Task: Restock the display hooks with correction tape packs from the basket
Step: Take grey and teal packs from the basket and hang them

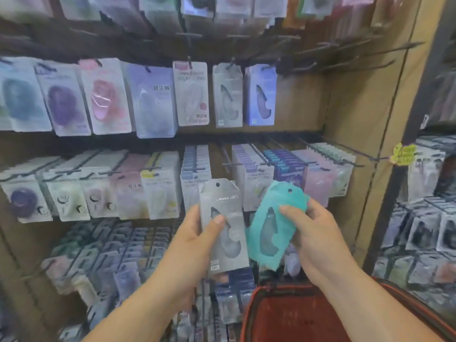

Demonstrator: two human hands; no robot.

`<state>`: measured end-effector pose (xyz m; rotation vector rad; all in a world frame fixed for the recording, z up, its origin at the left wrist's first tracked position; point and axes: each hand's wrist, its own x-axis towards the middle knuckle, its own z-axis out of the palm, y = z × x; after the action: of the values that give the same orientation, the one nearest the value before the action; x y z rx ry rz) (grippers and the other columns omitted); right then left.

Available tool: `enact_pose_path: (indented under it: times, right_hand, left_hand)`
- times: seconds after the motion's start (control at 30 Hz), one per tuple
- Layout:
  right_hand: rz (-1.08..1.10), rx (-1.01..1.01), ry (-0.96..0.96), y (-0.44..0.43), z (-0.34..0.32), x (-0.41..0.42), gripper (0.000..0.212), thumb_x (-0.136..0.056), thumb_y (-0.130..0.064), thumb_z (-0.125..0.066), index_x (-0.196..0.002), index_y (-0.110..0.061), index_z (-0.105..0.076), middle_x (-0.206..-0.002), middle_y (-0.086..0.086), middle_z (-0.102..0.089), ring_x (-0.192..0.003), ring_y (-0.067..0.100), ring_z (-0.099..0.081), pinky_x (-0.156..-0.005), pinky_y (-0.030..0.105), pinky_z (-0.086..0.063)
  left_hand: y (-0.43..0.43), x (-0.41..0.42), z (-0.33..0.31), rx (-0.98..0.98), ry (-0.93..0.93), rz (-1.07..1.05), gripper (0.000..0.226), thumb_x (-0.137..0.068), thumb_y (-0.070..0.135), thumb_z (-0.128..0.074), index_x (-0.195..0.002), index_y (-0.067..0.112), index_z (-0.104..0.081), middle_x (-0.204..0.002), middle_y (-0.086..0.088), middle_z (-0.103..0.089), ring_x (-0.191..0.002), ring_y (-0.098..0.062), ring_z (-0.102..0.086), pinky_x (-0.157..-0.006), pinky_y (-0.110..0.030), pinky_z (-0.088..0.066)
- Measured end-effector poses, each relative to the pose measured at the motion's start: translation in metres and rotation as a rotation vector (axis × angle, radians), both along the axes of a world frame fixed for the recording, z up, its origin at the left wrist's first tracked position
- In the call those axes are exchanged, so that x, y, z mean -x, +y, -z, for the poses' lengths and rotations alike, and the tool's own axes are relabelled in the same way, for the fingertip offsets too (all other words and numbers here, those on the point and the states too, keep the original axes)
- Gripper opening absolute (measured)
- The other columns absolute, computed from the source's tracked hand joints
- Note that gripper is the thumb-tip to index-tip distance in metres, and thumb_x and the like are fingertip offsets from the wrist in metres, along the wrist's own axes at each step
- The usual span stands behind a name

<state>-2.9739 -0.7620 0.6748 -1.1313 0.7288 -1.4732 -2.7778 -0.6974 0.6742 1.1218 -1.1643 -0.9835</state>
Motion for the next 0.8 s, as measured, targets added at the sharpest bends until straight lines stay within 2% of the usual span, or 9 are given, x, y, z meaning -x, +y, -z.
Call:
enact_pose_path:
  times: [0.07, 0.17, 0.2, 0.27, 0.33, 0.47, 0.57, 0.67, 0.8]
  right_hand:
    - [0.022, 0.033, -0.031, -0.003, -0.022, -0.007, 0.011, -0.097, -0.01, -0.063, -0.099, -0.017, -0.071, -0.087, 0.008, -0.074, -0.073, 0.021, -0.071, -0.064, 0.036, -0.059]
    - [0.018, 0.082, -0.019, -0.014, -0.055, -0.013, 0.014, -0.102, -0.023, -0.058, -0.114, -0.024, -0.066, -0.096, 0.001, -0.077, -0.082, 0.017, -0.074, -0.068, 0.035, -0.06]
    - [0.021, 0.09, 0.003, -0.019, -0.064, -0.013, 0.015, -0.103, -0.027, -0.055, -0.116, -0.025, -0.063, -0.095, -0.002, -0.077, -0.081, 0.014, -0.074, -0.066, 0.033, -0.06]
    - [0.046, 0.103, 0.045, -0.03, -0.083, -0.014, 0.016, -0.105, -0.034, -0.053, -0.117, -0.026, -0.059, -0.092, -0.002, -0.075, -0.077, 0.013, -0.074, -0.063, 0.032, -0.059]
    - [0.084, 0.115, 0.076, -0.042, -0.097, -0.013, 0.016, -0.105, -0.039, -0.051, -0.115, -0.027, -0.057, -0.095, -0.001, -0.074, -0.078, 0.014, -0.074, -0.061, 0.032, -0.058]
    - [0.132, 0.12, 0.157, -0.065, -0.117, -0.007, 0.017, -0.104, -0.034, -0.055, -0.114, -0.021, -0.055, -0.099, 0.007, -0.07, -0.077, 0.02, -0.072, -0.06, 0.031, -0.055]
    - [0.084, 0.132, 0.259, -0.077, -0.127, -0.005, 0.032, -0.088, -0.027, -0.056, -0.112, -0.006, -0.056, -0.09, 0.012, -0.069, -0.067, 0.021, -0.07, -0.056, 0.032, -0.053]
    - [0.093, 0.171, 0.358, -0.087, -0.134, -0.001, 0.008, -0.097, -0.016, -0.057, -0.095, -0.009, -0.06, -0.076, 0.003, -0.071, -0.06, 0.015, -0.07, -0.054, 0.028, -0.05]
    - [0.061, 0.21, 0.364, -0.089, -0.14, 0.001, 0.013, -0.101, -0.028, -0.063, -0.104, -0.016, -0.067, -0.087, -0.005, -0.078, -0.072, 0.011, -0.076, -0.054, 0.025, -0.052]
  left_hand:
    - [-0.008, -0.015, -0.018, 0.048, -0.04, 0.007, 0.018, -0.109, 0.035, -0.052, -0.121, 0.041, -0.063, -0.111, 0.015, -0.078, -0.095, -0.007, -0.077, -0.067, -0.027, -0.061]
    - [-0.023, -0.027, -0.052, 0.076, -0.099, 0.01, 0.017, -0.108, 0.038, -0.054, -0.119, 0.043, -0.066, -0.114, 0.016, -0.078, -0.104, -0.007, -0.075, -0.095, -0.043, -0.057]
    - [-0.028, -0.029, -0.063, 0.081, -0.107, 0.003, 0.017, -0.108, 0.038, -0.054, -0.119, 0.041, -0.066, -0.111, 0.015, -0.079, -0.1, -0.008, -0.075, -0.093, -0.044, -0.057]
    - [-0.041, -0.03, -0.084, 0.106, -0.108, -0.004, 0.016, -0.109, 0.034, -0.054, -0.118, 0.033, -0.066, -0.105, 0.011, -0.08, -0.089, -0.01, -0.076, -0.075, -0.039, -0.059]
    - [-0.053, -0.026, -0.105, 0.121, -0.139, -0.017, 0.015, -0.109, 0.033, -0.054, -0.118, 0.03, -0.066, -0.104, 0.007, -0.079, -0.087, -0.014, -0.075, -0.064, -0.035, -0.058]
    - [-0.076, -0.013, -0.137, 0.142, -0.162, -0.046, 0.012, -0.108, 0.033, -0.056, -0.117, 0.031, -0.065, -0.109, 0.004, -0.078, -0.091, -0.017, -0.076, -0.066, -0.037, -0.064]
    - [-0.091, -0.003, -0.154, 0.179, -0.179, -0.064, 0.013, -0.109, 0.035, -0.056, -0.118, 0.031, -0.064, -0.11, 0.007, -0.078, -0.092, -0.014, -0.077, -0.063, -0.033, -0.062]
    - [-0.106, 0.002, -0.166, 0.175, -0.176, -0.094, 0.019, -0.109, 0.037, -0.055, -0.124, 0.029, -0.063, -0.114, 0.005, -0.076, -0.097, -0.017, -0.075, -0.061, -0.029, -0.058]
    - [-0.121, 0.004, -0.174, 0.17, -0.166, -0.154, 0.021, -0.109, 0.039, -0.053, -0.124, 0.027, -0.062, -0.113, 0.003, -0.077, -0.098, -0.018, -0.075, -0.061, -0.029, -0.059]
